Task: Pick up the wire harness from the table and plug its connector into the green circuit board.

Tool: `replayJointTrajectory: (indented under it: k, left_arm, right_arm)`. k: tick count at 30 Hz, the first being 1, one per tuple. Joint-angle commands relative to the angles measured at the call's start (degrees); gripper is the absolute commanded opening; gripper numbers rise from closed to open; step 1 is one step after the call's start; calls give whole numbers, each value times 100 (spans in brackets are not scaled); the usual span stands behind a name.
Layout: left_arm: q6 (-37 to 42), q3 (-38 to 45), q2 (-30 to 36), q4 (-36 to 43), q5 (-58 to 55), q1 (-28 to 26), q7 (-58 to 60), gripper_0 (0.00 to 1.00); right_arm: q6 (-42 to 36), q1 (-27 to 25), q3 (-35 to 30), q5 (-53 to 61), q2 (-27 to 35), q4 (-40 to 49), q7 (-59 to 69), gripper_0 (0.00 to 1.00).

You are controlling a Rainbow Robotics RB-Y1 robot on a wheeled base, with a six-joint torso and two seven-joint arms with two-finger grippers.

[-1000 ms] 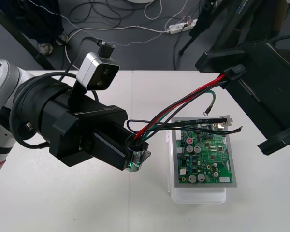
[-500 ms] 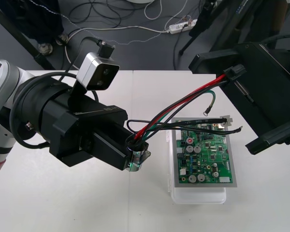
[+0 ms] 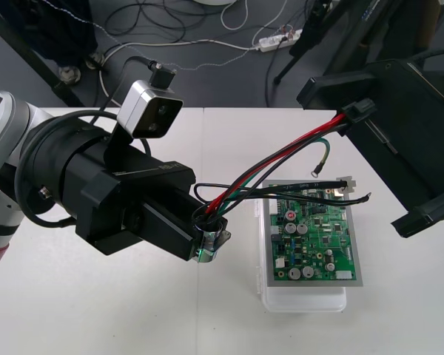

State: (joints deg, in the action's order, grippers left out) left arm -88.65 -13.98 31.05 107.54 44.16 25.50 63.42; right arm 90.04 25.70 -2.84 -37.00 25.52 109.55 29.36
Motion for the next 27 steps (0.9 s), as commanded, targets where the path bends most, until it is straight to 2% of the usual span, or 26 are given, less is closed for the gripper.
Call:
replayJointTrajectory:
  k: [1, 26, 27]
  left_arm:
    - [-135, -96, 42, 57, -3, -10, 127, 0]
    - [-135, -96, 51, 65, 32, -10, 74, 0]
    - [-135, -96, 59, 65, 32, -19, 74, 0]
  right_arm:
    - [-4, 287, -50, 131, 260, 198, 123, 100]
    - [-4, 419, -112, 131, 454, 198, 184, 100]
    - [-4, 419, -112, 131, 454, 198, 184, 66]
